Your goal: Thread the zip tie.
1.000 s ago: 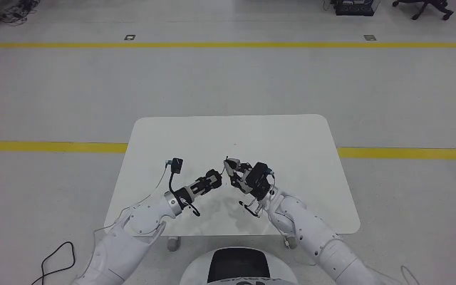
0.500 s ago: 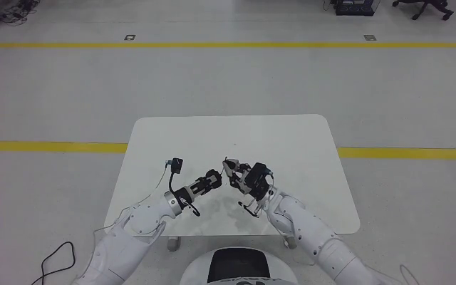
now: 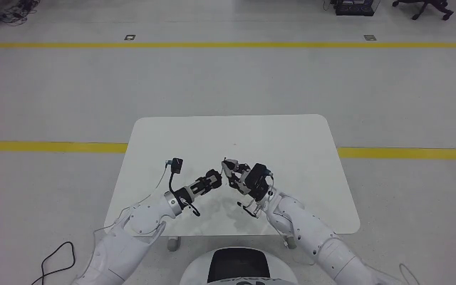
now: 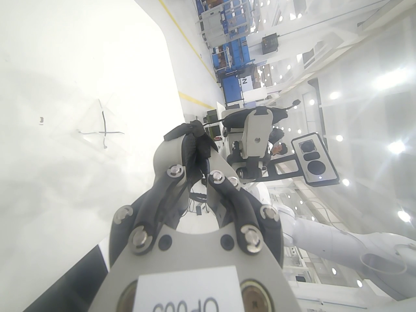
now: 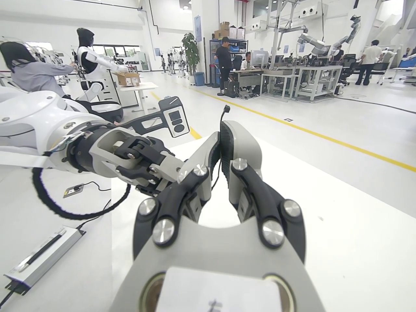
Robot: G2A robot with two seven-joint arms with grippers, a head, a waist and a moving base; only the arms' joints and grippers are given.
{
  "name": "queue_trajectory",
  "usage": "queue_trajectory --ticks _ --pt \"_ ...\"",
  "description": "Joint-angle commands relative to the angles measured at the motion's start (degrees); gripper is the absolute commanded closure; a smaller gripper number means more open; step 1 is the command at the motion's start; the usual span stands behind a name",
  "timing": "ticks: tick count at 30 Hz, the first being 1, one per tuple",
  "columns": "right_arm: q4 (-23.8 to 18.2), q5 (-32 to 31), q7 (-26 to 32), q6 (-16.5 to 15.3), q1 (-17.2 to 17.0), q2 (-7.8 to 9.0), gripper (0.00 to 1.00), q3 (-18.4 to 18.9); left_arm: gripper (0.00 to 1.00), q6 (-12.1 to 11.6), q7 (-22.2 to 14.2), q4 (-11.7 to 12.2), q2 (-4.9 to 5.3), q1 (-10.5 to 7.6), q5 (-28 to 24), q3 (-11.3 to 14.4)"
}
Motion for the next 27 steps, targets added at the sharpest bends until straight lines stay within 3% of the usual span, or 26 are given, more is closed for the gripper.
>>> queue_trajectory --ticks 1,17,27 --pt "0.2 0.2 0.3 0.0 0.1 0.04 1.00 -0.1 1.00 0.0 0.0 0.0 0.00 0.00 0.0 0.0" --pt "2.3 6.4 0.5 0.0 2.7 0.86 1.00 -4.0 1.00 0.0 0.0 0.0 0.00 0.00 0.0 0.0" --pt "2.2 7.4 -2.3 0.0 3.7 1.98 1.00 -5.9 1.00 0.0 0.0 0.0 0.00 0.00 0.0 0.0"
